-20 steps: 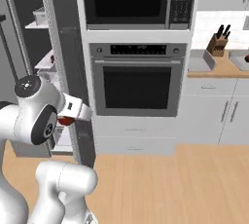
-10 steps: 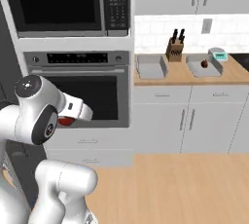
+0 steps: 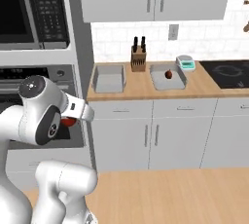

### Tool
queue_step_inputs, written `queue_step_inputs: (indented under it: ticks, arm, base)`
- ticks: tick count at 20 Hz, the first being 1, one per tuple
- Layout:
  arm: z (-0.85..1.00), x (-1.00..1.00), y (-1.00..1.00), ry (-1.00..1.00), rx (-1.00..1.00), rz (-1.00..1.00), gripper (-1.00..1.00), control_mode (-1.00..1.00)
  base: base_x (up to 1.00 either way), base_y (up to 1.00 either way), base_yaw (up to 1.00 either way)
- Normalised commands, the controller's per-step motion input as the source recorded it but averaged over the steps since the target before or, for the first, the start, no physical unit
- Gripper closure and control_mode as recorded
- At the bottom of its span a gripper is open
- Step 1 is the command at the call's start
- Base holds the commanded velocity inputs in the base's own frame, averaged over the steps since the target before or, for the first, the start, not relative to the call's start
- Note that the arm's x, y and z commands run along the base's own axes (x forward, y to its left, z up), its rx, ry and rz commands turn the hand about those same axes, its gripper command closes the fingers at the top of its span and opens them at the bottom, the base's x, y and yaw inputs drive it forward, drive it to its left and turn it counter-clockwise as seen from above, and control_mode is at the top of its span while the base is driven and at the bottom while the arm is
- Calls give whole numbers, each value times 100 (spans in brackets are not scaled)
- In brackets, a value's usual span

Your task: Place one bell pepper and one chicken drumstick in each tupperware on the nearby counter, to pack two identical lunches.

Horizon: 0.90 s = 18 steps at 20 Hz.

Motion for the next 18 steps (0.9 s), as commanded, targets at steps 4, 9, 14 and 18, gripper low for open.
queue_step_inputs:
  ticks: [4, 9, 14, 18]
  arm:
    - [0, 0, 0, 0, 0, 0, 100, 100]
    - [0, 0, 0, 0, 0, 0, 100, 100]
    - [0, 0, 0, 0, 0, 0, 100, 100]
    - [0, 0, 0, 0, 0, 0, 100, 100]
  base:
    - [100, -77, 9]
    - [94, -81, 21]
    - [66, -100, -15]
    - [78, -84, -40]
